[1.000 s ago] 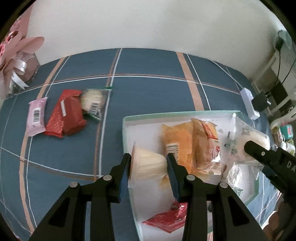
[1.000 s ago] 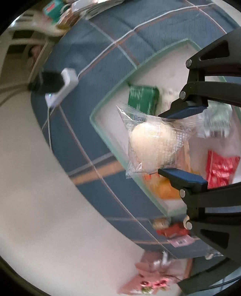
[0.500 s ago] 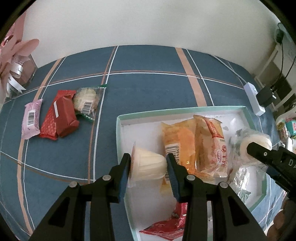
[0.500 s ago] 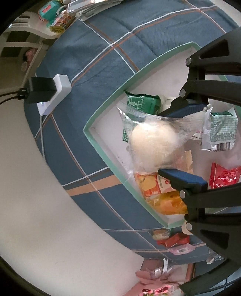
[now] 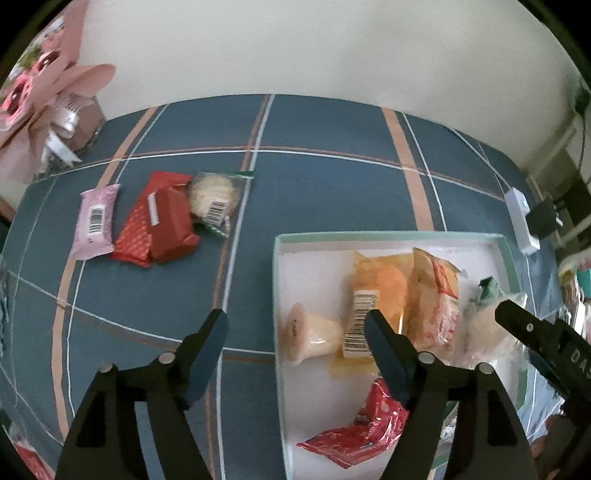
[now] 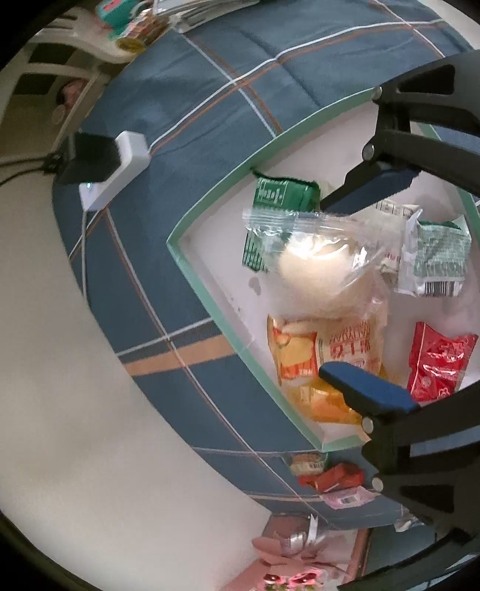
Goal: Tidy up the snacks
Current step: 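Move both open tools back toward the remaining snacks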
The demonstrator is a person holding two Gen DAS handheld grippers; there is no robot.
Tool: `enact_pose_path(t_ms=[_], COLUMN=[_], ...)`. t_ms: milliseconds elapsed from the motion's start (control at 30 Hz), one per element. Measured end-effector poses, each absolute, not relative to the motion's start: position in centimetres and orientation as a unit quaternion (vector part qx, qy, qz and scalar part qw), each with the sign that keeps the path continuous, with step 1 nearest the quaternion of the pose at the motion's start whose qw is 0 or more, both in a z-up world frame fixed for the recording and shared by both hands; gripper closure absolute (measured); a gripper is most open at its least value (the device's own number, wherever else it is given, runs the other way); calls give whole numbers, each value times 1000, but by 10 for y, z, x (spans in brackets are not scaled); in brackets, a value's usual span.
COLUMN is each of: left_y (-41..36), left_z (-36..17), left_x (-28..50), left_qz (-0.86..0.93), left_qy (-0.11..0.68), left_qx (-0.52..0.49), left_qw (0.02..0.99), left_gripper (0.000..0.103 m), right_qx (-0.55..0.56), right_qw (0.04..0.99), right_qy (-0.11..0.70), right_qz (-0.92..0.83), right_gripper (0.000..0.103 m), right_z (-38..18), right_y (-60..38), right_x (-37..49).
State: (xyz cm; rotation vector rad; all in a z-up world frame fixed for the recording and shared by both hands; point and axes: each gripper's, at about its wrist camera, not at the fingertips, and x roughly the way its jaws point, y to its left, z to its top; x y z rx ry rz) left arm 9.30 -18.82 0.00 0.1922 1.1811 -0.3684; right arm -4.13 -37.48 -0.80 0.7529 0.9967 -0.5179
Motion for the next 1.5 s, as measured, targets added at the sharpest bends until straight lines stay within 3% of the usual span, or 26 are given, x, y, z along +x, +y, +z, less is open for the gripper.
enact_pose_path(t_ms=[100,233,300,333,1033,1500], left_y=[-180,-169,-162,-158,-60,-3], left_z=[2,4,5,5,11,9], left_x=[97,102,104,105,133,142], left_qz=[-160,-135,-116,-104,3,22], left_qy=[555,555,551,549,536,544], left_qx=[73,57,52,50,51,0], left_qw=[813,819,825,828,843,839], left_gripper=[21,19,2,1,0,0], right_qx=[334,311,298,291,157,94], right_qw=[790,800,805,807,844,851], right_qy=[457,458,459,460,496,507], right_qz=[-235,-231,-231,-230,-128,-105], right_gripper=[3,0,0,0,0,0], right_z=[-1,6,9,10,17,10], right_y=[-368,-359,-353,-350,-232,-178], right_x=[-38,-32,-28,-27,22,38])
